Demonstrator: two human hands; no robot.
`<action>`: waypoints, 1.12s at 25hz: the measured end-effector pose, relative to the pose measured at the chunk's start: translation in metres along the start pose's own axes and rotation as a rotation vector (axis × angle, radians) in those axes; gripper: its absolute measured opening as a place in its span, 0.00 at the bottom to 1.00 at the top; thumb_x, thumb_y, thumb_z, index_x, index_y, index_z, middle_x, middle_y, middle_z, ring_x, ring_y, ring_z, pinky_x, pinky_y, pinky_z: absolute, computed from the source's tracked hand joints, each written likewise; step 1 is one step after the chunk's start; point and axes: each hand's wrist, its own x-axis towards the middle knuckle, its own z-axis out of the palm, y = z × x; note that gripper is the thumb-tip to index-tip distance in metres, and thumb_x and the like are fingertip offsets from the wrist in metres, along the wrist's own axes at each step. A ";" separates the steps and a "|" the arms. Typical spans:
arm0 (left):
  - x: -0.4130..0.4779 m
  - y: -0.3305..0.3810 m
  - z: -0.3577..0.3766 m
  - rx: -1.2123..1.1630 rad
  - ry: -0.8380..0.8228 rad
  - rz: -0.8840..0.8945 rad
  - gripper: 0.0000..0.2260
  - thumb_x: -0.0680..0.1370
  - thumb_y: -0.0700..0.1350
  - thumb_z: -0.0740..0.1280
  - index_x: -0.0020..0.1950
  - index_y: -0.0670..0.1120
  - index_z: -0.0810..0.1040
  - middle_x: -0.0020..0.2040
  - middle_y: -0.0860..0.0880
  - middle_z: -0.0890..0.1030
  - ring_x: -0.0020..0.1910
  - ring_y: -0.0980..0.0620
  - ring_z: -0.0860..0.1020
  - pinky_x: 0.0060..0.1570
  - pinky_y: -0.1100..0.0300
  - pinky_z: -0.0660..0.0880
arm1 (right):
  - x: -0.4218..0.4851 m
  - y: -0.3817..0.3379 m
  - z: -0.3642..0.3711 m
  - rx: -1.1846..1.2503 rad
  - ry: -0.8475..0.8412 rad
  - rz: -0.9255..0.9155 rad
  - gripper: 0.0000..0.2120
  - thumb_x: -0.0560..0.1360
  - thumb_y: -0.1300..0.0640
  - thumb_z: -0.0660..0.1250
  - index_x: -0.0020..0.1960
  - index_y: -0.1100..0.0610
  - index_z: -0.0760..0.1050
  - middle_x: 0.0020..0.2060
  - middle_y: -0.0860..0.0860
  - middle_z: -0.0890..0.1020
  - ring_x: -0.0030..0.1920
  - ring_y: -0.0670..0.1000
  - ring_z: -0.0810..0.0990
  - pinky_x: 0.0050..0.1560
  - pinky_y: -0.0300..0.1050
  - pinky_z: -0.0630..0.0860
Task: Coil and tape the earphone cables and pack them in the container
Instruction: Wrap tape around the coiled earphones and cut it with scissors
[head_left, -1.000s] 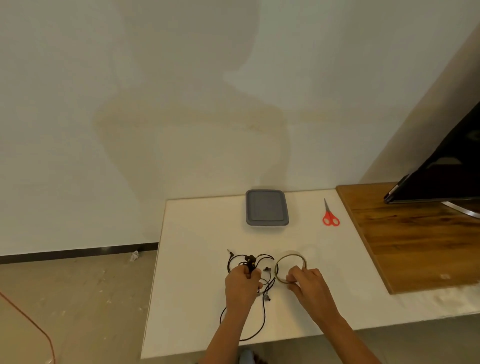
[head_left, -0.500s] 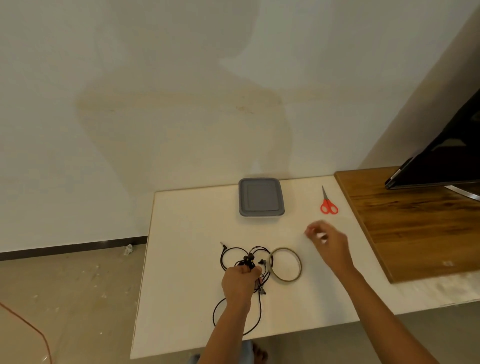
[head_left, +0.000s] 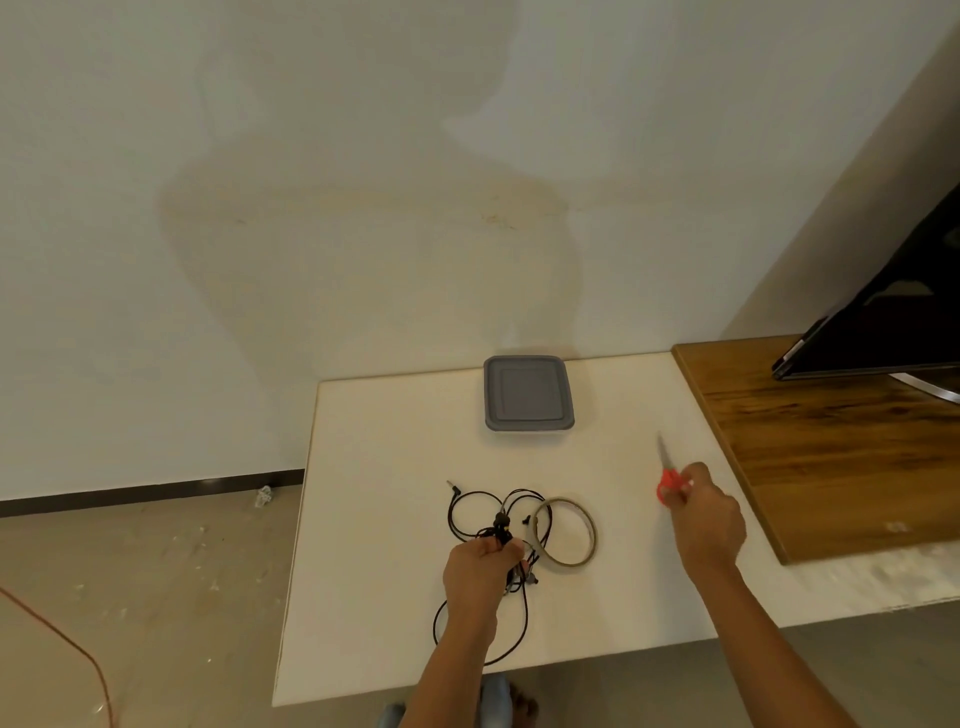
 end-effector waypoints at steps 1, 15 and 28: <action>-0.002 0.000 -0.001 -0.010 0.001 0.000 0.14 0.73 0.43 0.72 0.28 0.44 0.74 0.30 0.47 0.77 0.32 0.52 0.72 0.35 0.61 0.67 | -0.012 0.003 -0.010 0.003 -0.046 0.066 0.14 0.72 0.51 0.71 0.51 0.59 0.74 0.35 0.57 0.82 0.33 0.54 0.77 0.33 0.41 0.72; -0.020 0.015 0.001 0.017 -0.067 0.071 0.10 0.74 0.44 0.71 0.36 0.38 0.82 0.36 0.44 0.84 0.37 0.50 0.80 0.41 0.60 0.73 | -0.152 -0.034 -0.037 1.051 -1.164 0.222 0.12 0.71 0.55 0.71 0.49 0.62 0.76 0.28 0.53 0.78 0.25 0.46 0.66 0.25 0.36 0.59; -0.020 0.012 -0.002 0.048 -0.068 0.097 0.13 0.74 0.45 0.70 0.41 0.33 0.80 0.39 0.36 0.83 0.36 0.50 0.76 0.41 0.57 0.73 | -0.134 -0.064 0.000 1.344 -1.208 0.406 0.24 0.64 0.44 0.76 0.49 0.61 0.80 0.35 0.58 0.78 0.28 0.47 0.71 0.26 0.36 0.69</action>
